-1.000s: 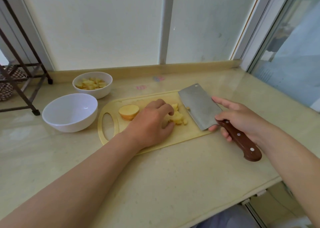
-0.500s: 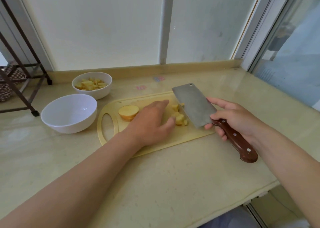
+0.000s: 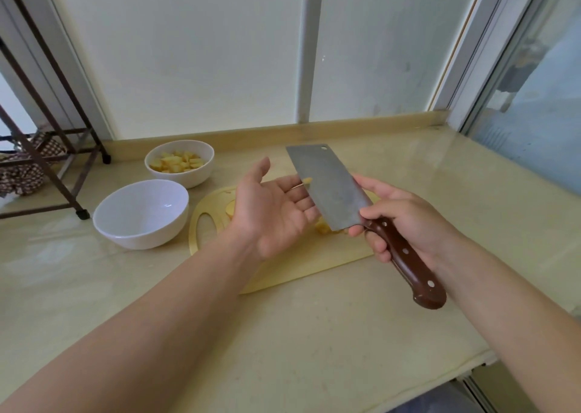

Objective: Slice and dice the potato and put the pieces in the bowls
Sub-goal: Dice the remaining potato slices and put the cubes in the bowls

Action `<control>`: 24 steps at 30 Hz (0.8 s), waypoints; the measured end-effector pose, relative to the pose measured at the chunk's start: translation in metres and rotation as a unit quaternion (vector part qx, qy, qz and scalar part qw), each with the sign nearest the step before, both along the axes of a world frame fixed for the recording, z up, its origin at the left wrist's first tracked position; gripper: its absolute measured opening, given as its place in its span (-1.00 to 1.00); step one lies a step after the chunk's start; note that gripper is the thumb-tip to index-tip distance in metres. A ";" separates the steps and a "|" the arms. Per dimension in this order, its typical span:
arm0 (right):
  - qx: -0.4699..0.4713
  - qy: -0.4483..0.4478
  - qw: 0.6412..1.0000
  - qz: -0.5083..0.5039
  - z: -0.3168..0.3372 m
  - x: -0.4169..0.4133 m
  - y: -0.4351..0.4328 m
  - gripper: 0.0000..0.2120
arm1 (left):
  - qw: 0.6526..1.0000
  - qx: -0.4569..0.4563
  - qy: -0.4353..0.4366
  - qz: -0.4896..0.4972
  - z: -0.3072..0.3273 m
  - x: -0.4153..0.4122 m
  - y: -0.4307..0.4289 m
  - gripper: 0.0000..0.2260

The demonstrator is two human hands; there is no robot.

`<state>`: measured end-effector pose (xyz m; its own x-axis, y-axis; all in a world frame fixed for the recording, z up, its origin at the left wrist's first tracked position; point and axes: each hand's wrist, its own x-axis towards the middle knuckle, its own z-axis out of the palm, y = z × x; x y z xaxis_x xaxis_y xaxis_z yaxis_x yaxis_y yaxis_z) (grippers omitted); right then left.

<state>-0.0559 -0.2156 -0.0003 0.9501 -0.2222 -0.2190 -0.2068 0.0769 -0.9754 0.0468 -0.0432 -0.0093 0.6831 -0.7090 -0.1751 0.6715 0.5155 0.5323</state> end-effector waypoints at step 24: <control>0.040 0.000 0.996 -0.079 0.005 -0.004 -0.037 -0.43 | 0.999 0.008 0.002 -0.033 0.004 -0.005 -0.003 -0.40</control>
